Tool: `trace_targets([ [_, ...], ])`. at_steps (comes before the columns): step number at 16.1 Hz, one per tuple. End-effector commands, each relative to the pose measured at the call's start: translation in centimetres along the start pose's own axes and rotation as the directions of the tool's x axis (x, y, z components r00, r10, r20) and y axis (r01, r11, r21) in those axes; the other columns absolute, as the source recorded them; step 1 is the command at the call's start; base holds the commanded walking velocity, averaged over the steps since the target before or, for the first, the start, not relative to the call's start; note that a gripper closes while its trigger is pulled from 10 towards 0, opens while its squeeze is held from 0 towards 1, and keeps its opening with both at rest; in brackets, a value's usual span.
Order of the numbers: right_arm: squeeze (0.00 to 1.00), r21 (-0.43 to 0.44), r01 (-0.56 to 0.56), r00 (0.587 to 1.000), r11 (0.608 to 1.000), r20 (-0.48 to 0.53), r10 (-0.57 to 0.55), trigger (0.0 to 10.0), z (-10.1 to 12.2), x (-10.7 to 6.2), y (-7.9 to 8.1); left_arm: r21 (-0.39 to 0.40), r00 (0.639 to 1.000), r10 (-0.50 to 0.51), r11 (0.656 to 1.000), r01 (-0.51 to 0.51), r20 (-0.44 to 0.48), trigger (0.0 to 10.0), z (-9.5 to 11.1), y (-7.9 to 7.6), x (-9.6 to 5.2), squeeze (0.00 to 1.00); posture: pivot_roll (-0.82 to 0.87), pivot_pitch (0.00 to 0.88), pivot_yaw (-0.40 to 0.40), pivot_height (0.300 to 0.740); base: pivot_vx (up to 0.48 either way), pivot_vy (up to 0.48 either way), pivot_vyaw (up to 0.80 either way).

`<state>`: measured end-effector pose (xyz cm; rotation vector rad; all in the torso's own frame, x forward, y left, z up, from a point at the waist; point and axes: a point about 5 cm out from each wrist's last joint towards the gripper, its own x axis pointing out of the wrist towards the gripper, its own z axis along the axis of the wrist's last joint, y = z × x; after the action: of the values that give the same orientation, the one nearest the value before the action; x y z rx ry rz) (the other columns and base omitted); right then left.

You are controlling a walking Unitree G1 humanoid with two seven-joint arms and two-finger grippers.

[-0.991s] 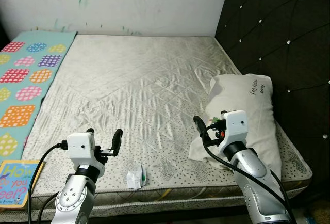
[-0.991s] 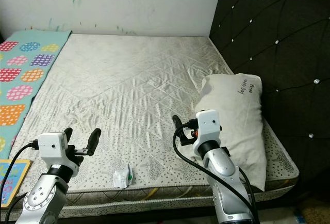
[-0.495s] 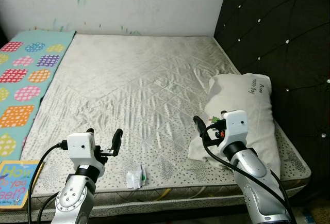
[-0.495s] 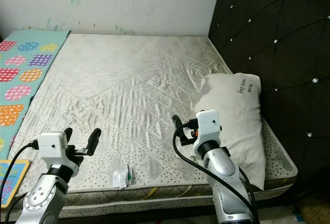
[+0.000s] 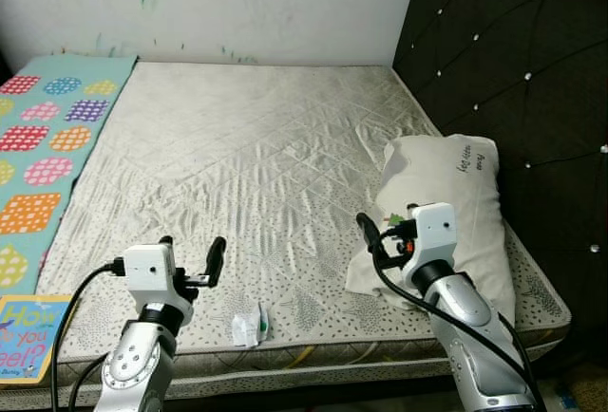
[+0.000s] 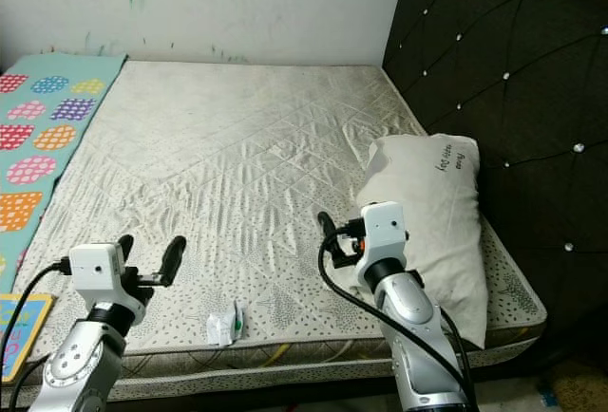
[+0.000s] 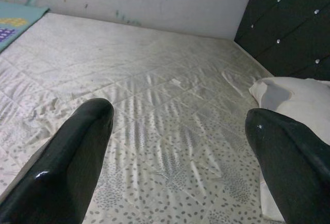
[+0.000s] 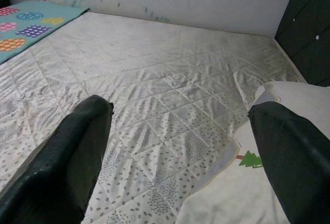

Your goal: Clean up the room

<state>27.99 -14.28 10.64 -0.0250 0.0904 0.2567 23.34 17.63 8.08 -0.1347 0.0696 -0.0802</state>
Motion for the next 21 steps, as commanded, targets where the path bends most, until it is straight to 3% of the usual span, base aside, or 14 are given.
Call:
trace_targets([
  [1,0.0,-0.011,0.002,1.0,1.0,0.02,-0.002,10.0,0.7,0.1,-0.1,0.01,1.0,-0.006,1.0,0.007,-0.005,10.0,0.0,0.0,0.0,0.0,-0.08,0.0,-0.073,0.74,0.0,0.0,0.0],
  [5,0.0,-0.011,0.002,1.0,1.0,0.02,-0.002,10.0,0.7,0.1,-0.1,0.01,1.0,-0.006,1.0,0.007,-0.005,10.0,0.0,0.0,0.0,0.0,-0.08,0.0,-0.073,0.74,0.0,0.0,0.0],
  [6,0.0,-0.008,0.025,1.0,1.0,0.017,-0.025,10.0,0.0,-0.5,-0.6,-0.015,1.0,0.001,1.0,-0.001,-0.02,10.0,-0.6,0.1,0.4,0.0,-0.09,0.0,-0.012,0.74,0.0,0.0,0.0],
  [8,0.0,0.012,0.081,0.997,0.997,0.018,-0.081,10.0,-1.2,-1.5,-1.8,-0.045,0.999,0.008,0.999,-0.01,-0.044,10.0,-1.5,0.1,0.9,0.0,-0.09,0.0,-0.005,0.74,0.0,0.0,0.0],
  [17,0.0,-0.042,-0.006,1.0,0.999,0.015,0.006,10.0,-0.6,-0.2,-2.1,-0.077,0.996,0.092,0.993,-0.092,-0.003,10.0,-1.5,0.2,1.0,0.0,-0.06,0.0,-0.107,0.74,0.0,0.0,0.0],
  [21,0.0,-0.015,0.023,1.0,1.0,0.019,-0.023,10.0,-1.1,-0.7,-1.5,-0.056,0.998,0.053,0.997,-0.054,-0.023,10.0,-1.7,0.2,1.4,0.0,-0.09,0.0,-0.039,0.74,0.0,0.0,0.0],
])
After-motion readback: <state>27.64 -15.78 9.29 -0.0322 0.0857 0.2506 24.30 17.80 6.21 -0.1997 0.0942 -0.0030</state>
